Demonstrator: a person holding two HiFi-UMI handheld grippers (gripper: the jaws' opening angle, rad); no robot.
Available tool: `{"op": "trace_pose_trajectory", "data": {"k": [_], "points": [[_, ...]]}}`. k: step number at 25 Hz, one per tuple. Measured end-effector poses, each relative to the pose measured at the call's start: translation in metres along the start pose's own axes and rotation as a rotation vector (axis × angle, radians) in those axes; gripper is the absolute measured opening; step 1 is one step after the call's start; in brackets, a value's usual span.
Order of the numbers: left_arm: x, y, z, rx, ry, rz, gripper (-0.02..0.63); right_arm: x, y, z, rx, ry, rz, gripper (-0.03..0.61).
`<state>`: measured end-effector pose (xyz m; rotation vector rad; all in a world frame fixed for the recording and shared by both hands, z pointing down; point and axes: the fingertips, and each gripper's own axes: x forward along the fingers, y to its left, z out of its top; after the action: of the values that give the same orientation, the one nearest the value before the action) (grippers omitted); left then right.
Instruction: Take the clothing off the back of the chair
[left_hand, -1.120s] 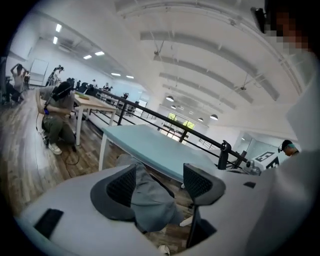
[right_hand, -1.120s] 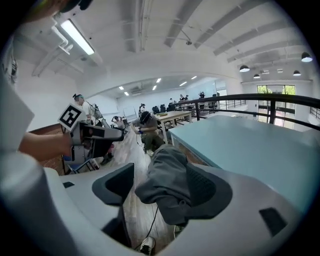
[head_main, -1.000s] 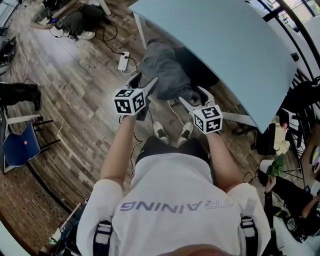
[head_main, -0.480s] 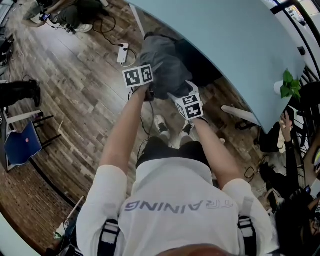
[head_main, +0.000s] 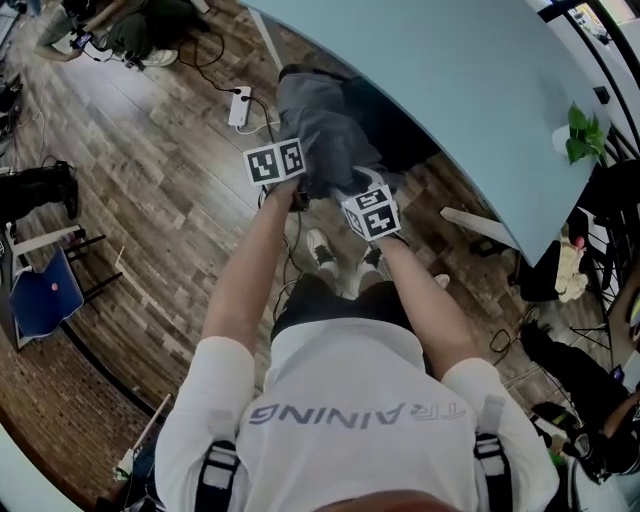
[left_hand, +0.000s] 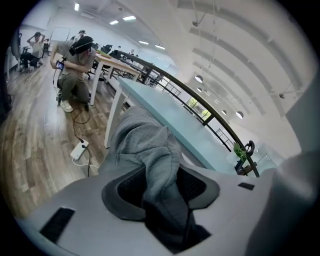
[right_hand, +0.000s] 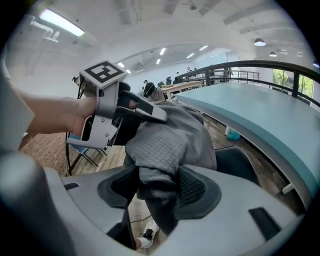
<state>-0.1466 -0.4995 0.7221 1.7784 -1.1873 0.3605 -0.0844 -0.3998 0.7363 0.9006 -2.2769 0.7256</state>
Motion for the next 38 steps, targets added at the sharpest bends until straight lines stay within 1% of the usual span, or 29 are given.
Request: {"op": "trace_pose_trajectory", "data": {"k": [1, 3, 4, 5, 6, 8, 11, 13, 15, 18, 20, 22, 29, 35, 38], "points": [[-0.006, 0.000, -0.001, 0.012, -0.011, 0.002, 0.200, -0.004, 0.001, 0.001, -0.011, -0.006, -0.002, 0.236], [-0.017, -0.005, -0.001, 0.079, -0.029, 0.004, 0.143, -0.011, 0.001, 0.004, -0.027, -0.025, -0.008, 0.207], [-0.022, -0.009, -0.002, 0.124, -0.030, -0.002, 0.084, -0.015, 0.001, 0.006, -0.022, -0.041, -0.011, 0.192], [-0.026, -0.014, -0.004, 0.169, -0.026, -0.012, 0.064, -0.020, 0.001, 0.009, -0.012, -0.060, -0.015, 0.163], [-0.028, -0.018, -0.006, 0.207, -0.022, -0.024, 0.063, -0.024, 0.001, 0.011, 0.004, -0.076, -0.018, 0.082], [-0.033, -0.025, -0.011, 0.242, -0.027, -0.047, 0.060, -0.030, 0.001, 0.010, 0.058, -0.096, -0.008, 0.077], [-0.051, -0.042, -0.011, 0.262, -0.068, -0.094, 0.060, -0.048, -0.004, 0.013, 0.206, -0.157, 0.019, 0.077], [-0.066, -0.064, -0.004, 0.320, -0.111, -0.134, 0.060, -0.068, -0.011, 0.026, 0.279, -0.221, 0.020, 0.077], [-0.083, -0.091, 0.005, 0.382, -0.160, -0.167, 0.060, -0.091, -0.016, 0.045, 0.305, -0.283, 0.008, 0.077], [-0.111, -0.131, 0.023, 0.444, -0.244, -0.206, 0.060, -0.130, -0.018, 0.075, 0.309, -0.372, -0.007, 0.077], [-0.129, -0.157, 0.037, 0.475, -0.301, -0.232, 0.060, -0.157, -0.019, 0.096, 0.301, -0.429, -0.016, 0.077], [-0.147, -0.182, 0.049, 0.503, -0.344, -0.259, 0.060, -0.185, -0.018, 0.117, 0.263, -0.477, -0.032, 0.077], [-0.207, -0.264, 0.086, 0.615, -0.467, -0.333, 0.060, -0.281, -0.009, 0.180, 0.042, -0.591, -0.124, 0.077], [-0.249, -0.318, 0.100, 0.726, -0.535, -0.375, 0.060, -0.347, 0.000, 0.217, -0.029, -0.690, -0.157, 0.077], [-0.266, -0.341, 0.110, 0.752, -0.571, -0.402, 0.060, -0.376, 0.004, 0.235, -0.065, -0.733, -0.173, 0.077]]}}
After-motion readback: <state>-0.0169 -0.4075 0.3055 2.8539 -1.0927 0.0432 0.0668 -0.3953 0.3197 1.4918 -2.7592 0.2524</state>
